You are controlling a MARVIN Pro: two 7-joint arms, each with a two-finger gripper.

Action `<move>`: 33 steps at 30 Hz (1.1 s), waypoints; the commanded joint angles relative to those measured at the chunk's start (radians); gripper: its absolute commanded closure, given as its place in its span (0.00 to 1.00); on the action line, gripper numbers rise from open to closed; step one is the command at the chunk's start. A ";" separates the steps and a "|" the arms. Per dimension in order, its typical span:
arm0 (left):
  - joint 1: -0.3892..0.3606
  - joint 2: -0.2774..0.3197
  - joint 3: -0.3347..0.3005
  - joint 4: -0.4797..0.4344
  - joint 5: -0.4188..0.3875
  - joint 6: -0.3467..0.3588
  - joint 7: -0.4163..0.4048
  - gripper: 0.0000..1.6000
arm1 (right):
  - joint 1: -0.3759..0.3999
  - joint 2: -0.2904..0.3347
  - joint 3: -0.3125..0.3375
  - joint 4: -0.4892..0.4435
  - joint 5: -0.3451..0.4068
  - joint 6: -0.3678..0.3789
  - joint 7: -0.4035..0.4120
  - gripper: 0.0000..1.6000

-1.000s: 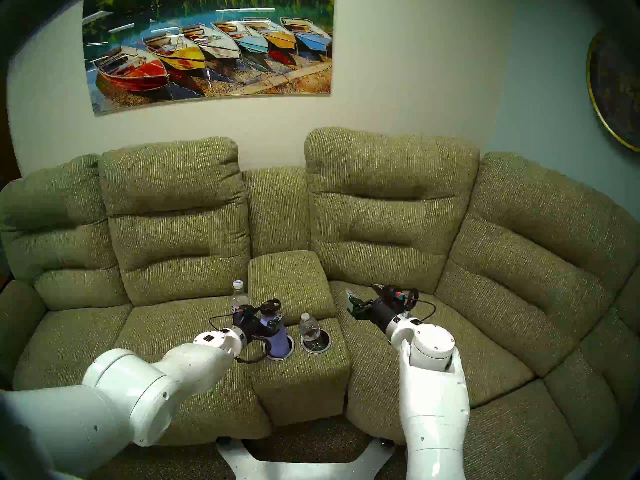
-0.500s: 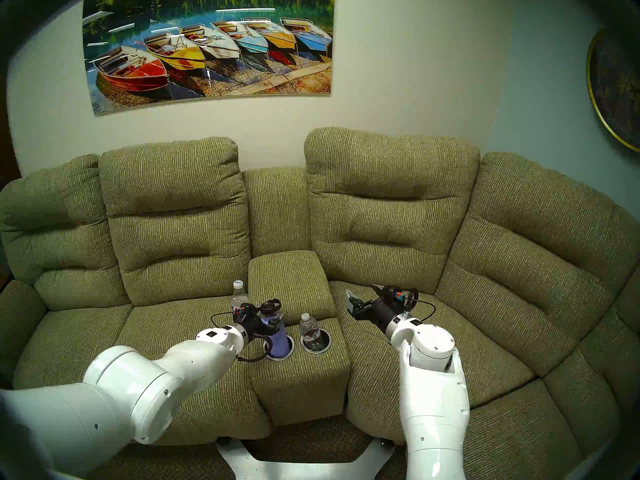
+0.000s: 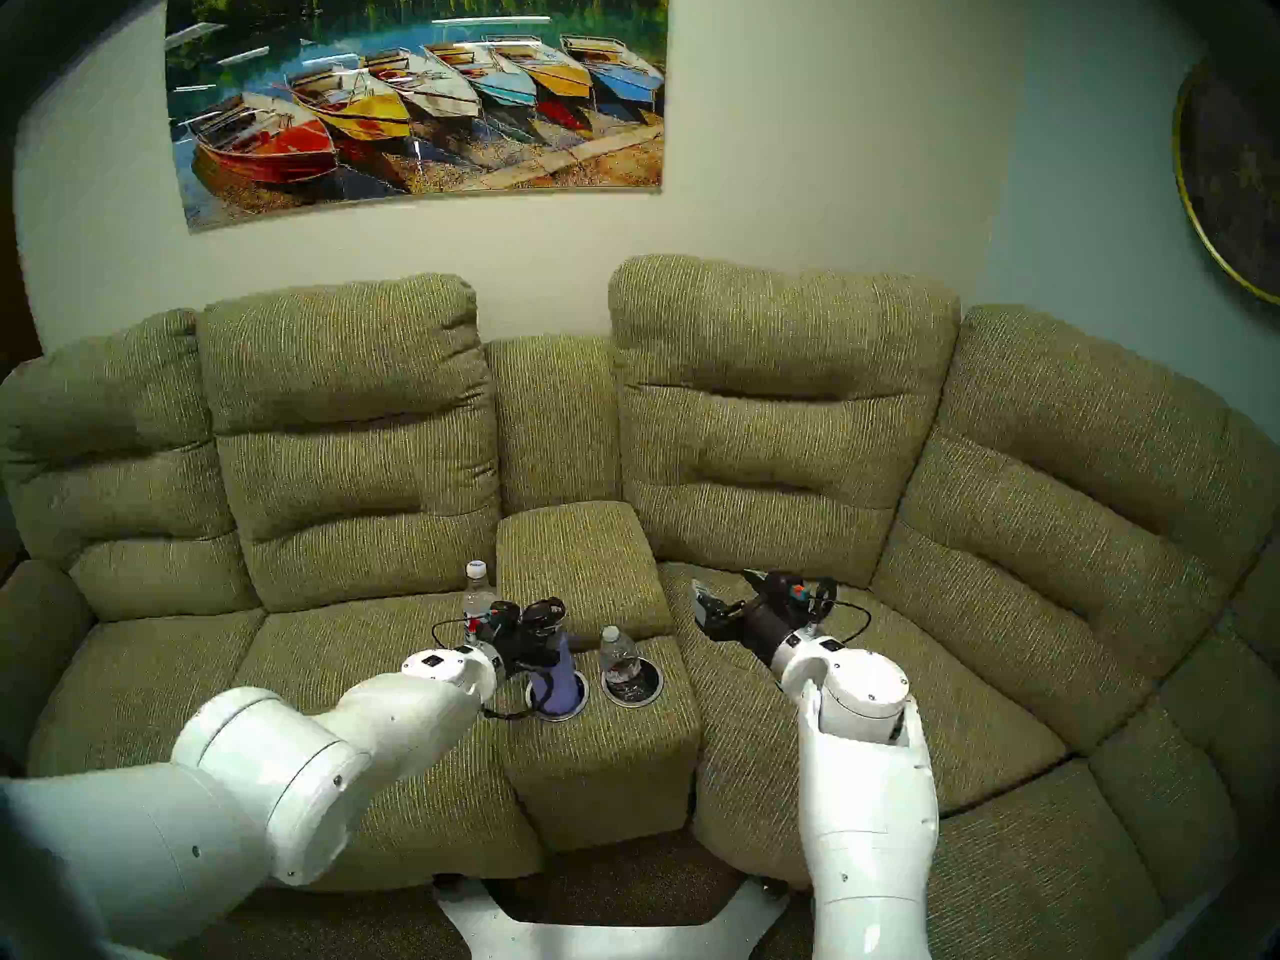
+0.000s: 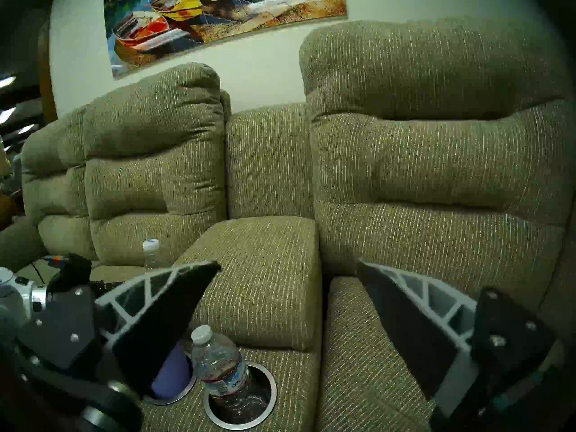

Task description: Take bottles out of cup holder

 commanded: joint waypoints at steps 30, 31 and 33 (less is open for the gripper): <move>0.025 0.184 -0.194 -0.283 -0.151 -0.374 -0.415 1.00 | 0.010 0.002 0.001 -0.024 0.003 -0.005 0.001 0.00; 0.037 0.189 -0.203 -0.297 -0.159 -0.373 -0.423 1.00 | 0.009 0.001 0.001 -0.025 0.003 -0.005 0.001 0.00; 0.063 0.201 -0.211 -0.323 -0.163 -0.364 -0.431 1.00 | 0.009 0.001 0.001 -0.026 0.003 -0.005 0.001 0.00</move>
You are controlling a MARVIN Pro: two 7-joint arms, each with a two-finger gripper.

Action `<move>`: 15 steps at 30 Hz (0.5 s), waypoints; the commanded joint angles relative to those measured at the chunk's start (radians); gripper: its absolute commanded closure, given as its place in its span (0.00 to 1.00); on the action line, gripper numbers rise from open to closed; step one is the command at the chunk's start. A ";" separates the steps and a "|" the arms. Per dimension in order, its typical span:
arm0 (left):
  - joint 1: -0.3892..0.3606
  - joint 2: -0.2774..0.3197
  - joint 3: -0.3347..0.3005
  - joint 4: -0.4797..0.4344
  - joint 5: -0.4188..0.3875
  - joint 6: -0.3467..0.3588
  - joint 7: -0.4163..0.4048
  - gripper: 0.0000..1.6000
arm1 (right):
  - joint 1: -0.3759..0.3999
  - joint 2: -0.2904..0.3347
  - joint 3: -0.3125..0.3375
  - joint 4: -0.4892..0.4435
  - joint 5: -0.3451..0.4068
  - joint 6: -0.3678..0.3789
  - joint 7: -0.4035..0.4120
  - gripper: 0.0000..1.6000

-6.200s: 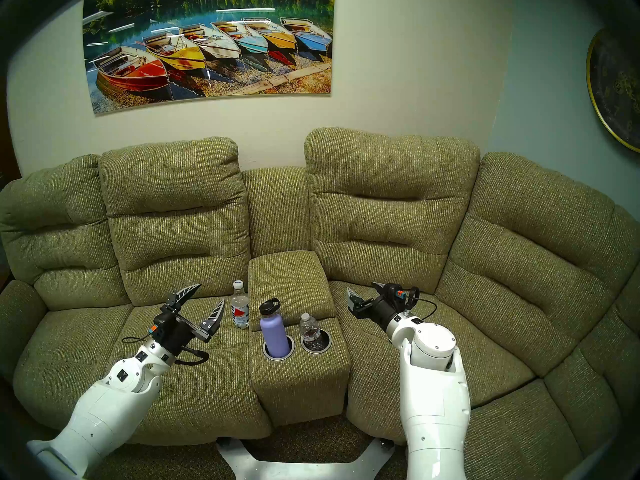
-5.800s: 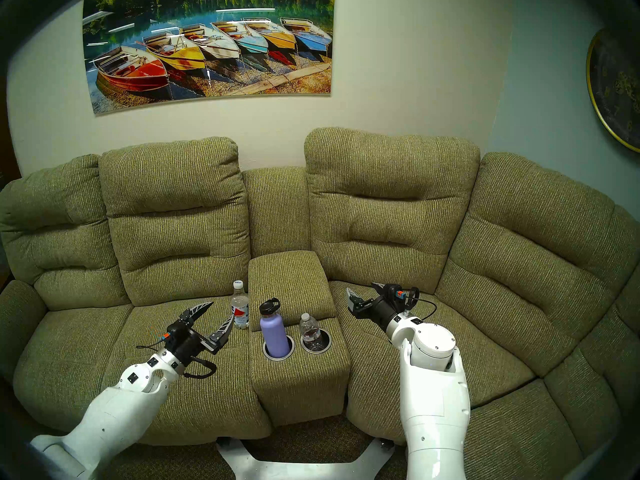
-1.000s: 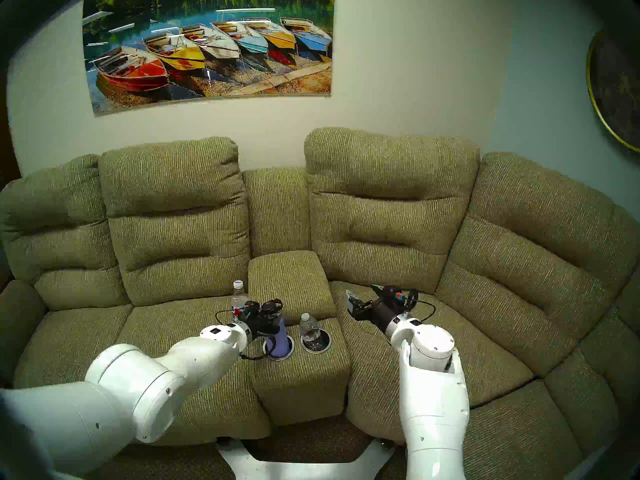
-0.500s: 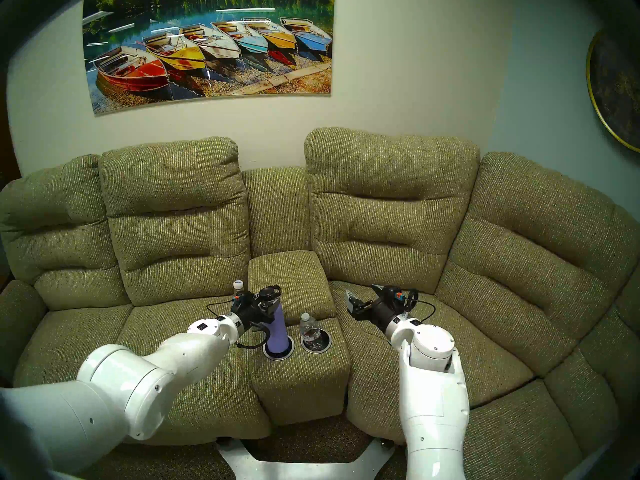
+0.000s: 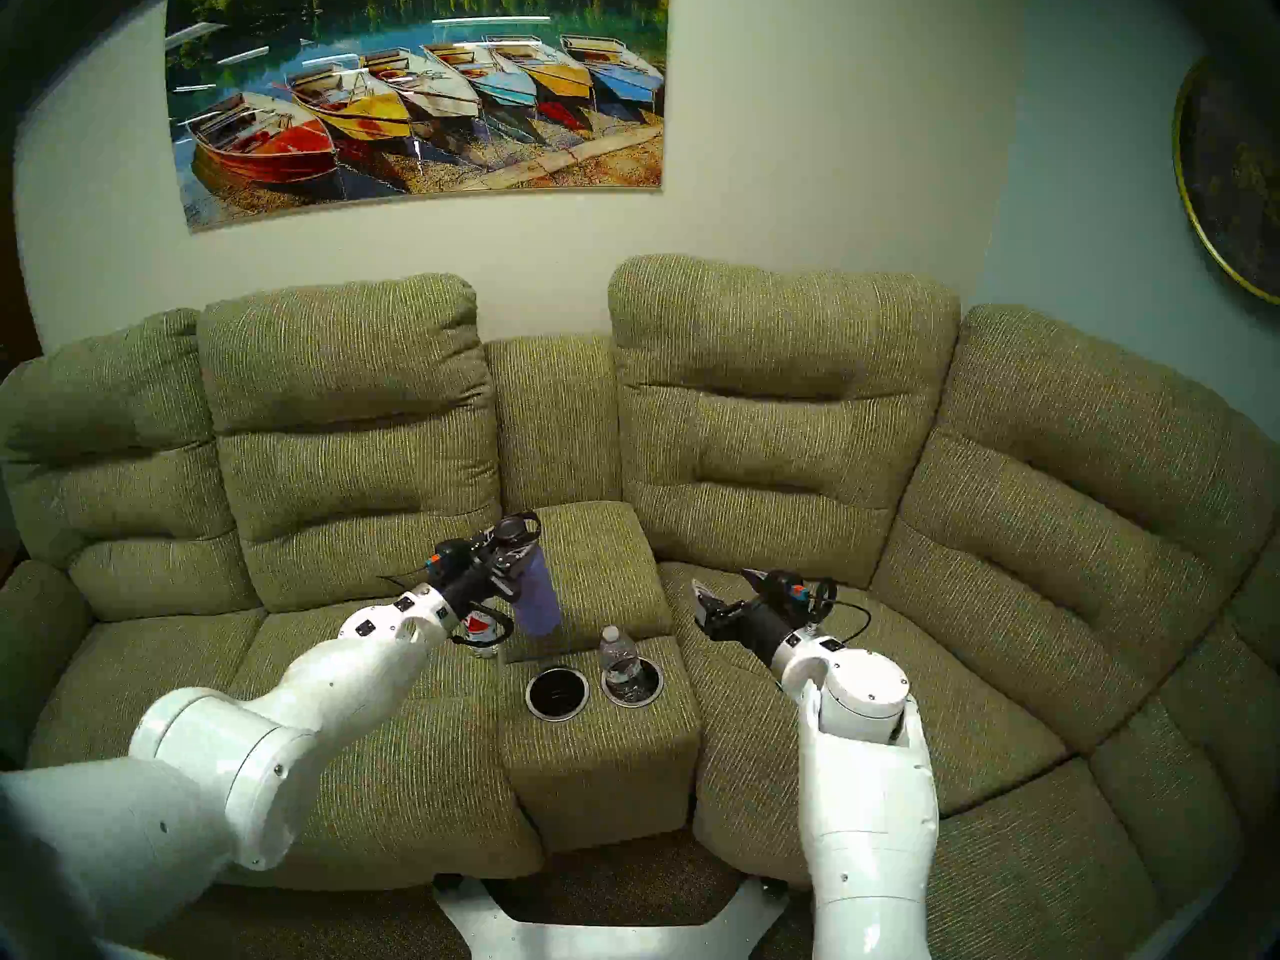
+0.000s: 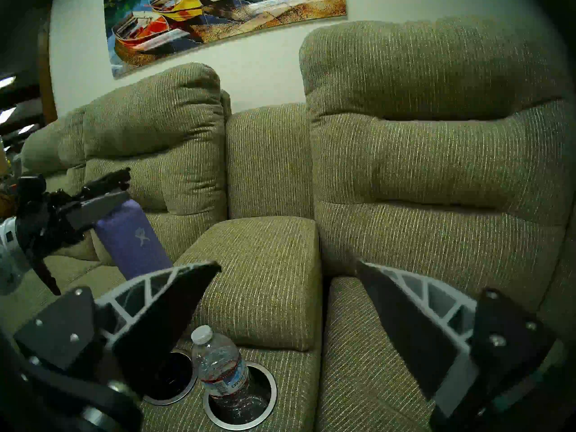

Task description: Take bottles out of cup holder

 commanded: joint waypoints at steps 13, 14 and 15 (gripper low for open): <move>0.200 0.124 -0.064 -0.278 -0.014 0.073 0.037 1.00 | 0.008 0.001 0.001 -0.027 0.003 -0.004 0.001 0.00; 0.195 0.129 -0.062 -0.268 -0.006 0.070 0.045 1.00 | 0.008 0.001 0.001 -0.027 0.003 -0.004 0.001 0.00; 0.207 0.137 -0.061 -0.289 0.003 0.075 0.060 1.00 | 0.008 0.001 0.001 -0.027 0.003 -0.004 0.001 0.00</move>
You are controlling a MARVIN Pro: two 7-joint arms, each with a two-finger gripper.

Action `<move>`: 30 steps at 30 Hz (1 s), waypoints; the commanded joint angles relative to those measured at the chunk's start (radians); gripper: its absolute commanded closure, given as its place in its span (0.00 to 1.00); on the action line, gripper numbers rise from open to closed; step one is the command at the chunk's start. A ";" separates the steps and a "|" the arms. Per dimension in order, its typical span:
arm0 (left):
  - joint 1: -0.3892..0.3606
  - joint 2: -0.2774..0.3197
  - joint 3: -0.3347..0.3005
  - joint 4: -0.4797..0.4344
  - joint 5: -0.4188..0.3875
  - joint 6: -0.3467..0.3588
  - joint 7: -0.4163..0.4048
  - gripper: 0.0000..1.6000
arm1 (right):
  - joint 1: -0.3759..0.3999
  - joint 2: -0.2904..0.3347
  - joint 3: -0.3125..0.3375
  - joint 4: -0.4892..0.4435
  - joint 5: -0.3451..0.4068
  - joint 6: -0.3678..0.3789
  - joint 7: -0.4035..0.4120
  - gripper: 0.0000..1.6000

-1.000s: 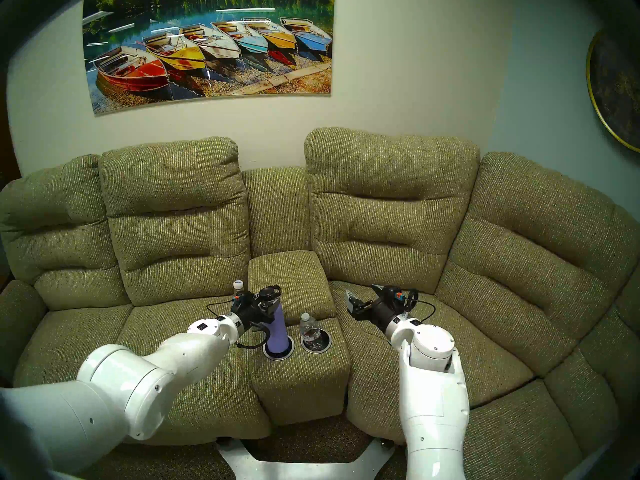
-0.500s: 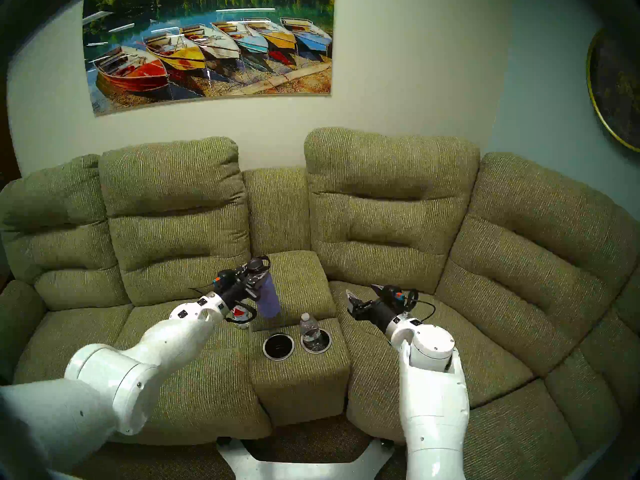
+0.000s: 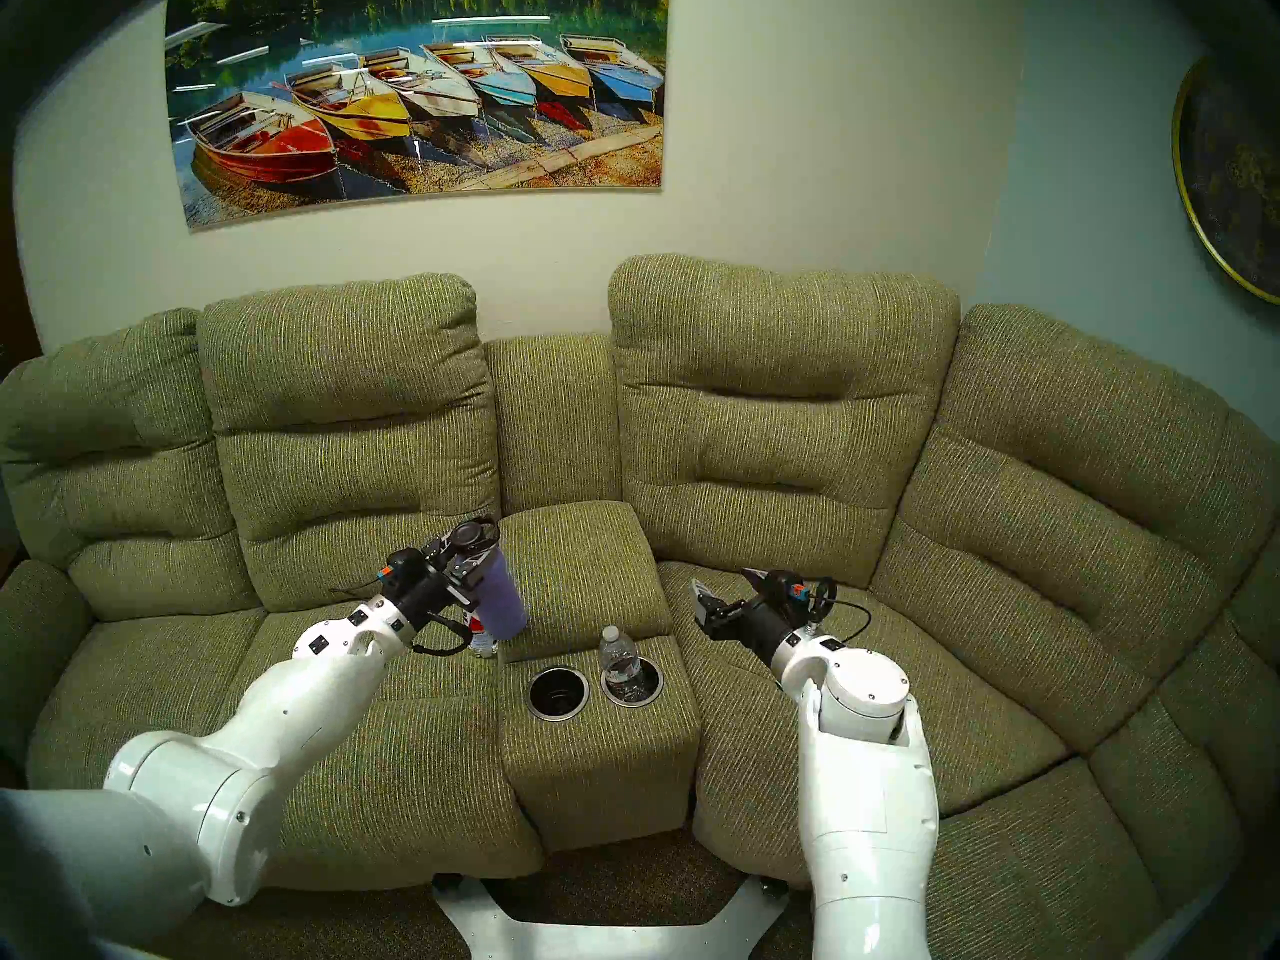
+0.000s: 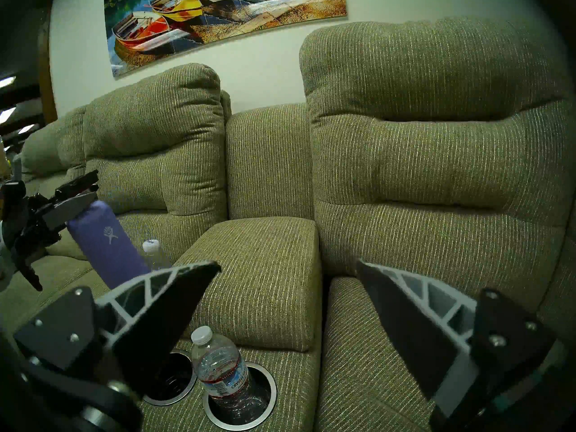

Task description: Take bottles out of cup holder

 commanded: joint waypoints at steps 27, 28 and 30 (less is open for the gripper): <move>-0.054 -0.021 0.076 0.210 0.274 -0.113 0.326 1.00 | 0.009 0.001 0.001 -0.021 0.002 -0.004 0.001 0.00; -0.058 -0.022 0.080 0.216 0.279 -0.114 0.329 1.00 | 0.010 0.001 0.001 -0.021 0.002 -0.004 0.001 0.00; -0.068 -0.026 0.087 0.232 0.289 -0.115 0.344 1.00 | 0.010 0.001 0.001 -0.021 0.002 -0.004 0.001 0.00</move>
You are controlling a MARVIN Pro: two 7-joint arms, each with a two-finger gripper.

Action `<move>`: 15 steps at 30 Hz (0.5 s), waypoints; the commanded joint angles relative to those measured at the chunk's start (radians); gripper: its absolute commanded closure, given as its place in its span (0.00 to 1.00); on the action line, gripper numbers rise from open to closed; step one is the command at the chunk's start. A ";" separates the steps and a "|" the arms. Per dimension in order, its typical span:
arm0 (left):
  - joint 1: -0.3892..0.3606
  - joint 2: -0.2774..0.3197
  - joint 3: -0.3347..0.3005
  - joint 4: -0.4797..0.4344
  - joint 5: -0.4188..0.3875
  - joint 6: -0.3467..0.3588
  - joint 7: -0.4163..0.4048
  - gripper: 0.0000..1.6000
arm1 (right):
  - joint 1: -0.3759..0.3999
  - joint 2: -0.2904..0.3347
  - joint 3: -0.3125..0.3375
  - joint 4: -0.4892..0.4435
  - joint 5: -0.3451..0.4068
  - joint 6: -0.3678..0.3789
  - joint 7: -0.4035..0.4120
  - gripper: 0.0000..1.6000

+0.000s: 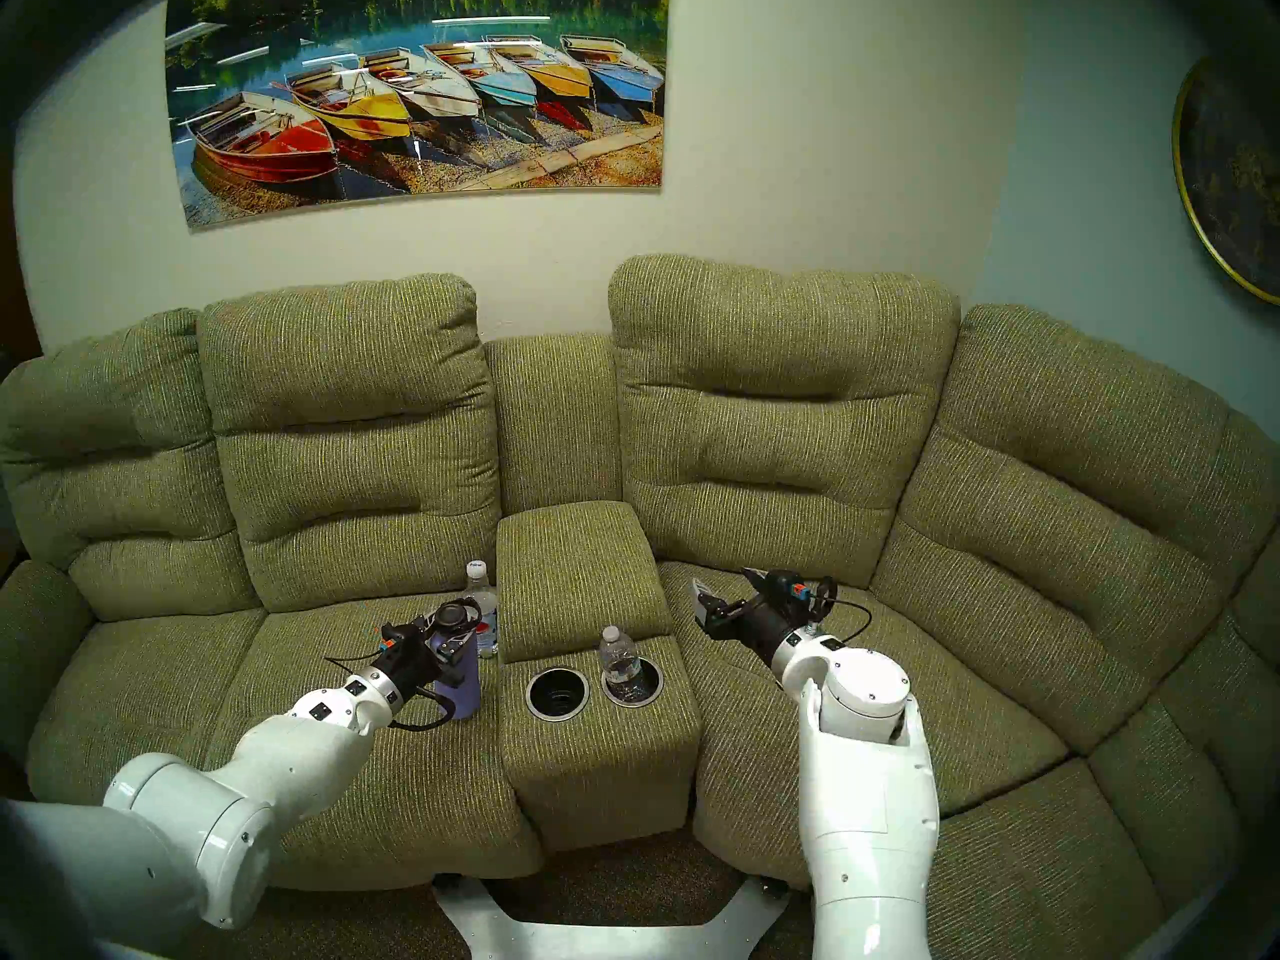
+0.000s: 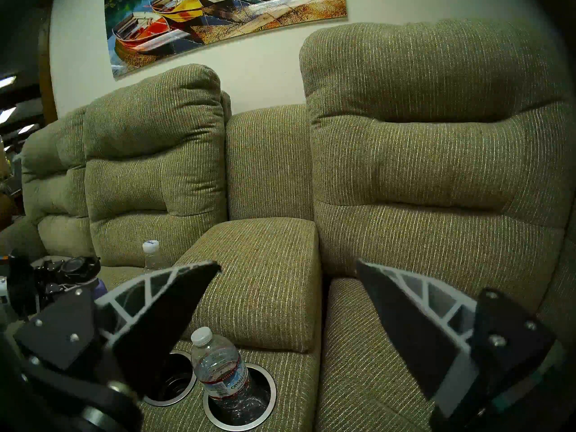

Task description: Take bottles out of cup holder

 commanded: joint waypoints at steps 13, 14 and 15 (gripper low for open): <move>-0.111 -0.041 0.066 0.087 0.105 -0.051 0.131 1.00 | 0.011 0.002 0.001 -0.018 0.002 -0.004 0.001 0.00; -0.113 -0.042 0.071 0.092 0.111 -0.049 0.138 1.00 | 0.011 0.002 0.001 -0.018 0.002 -0.004 0.001 0.00; -0.115 -0.044 0.072 0.099 0.113 -0.044 0.144 1.00 | 0.011 0.002 0.001 -0.018 0.002 -0.004 0.001 0.00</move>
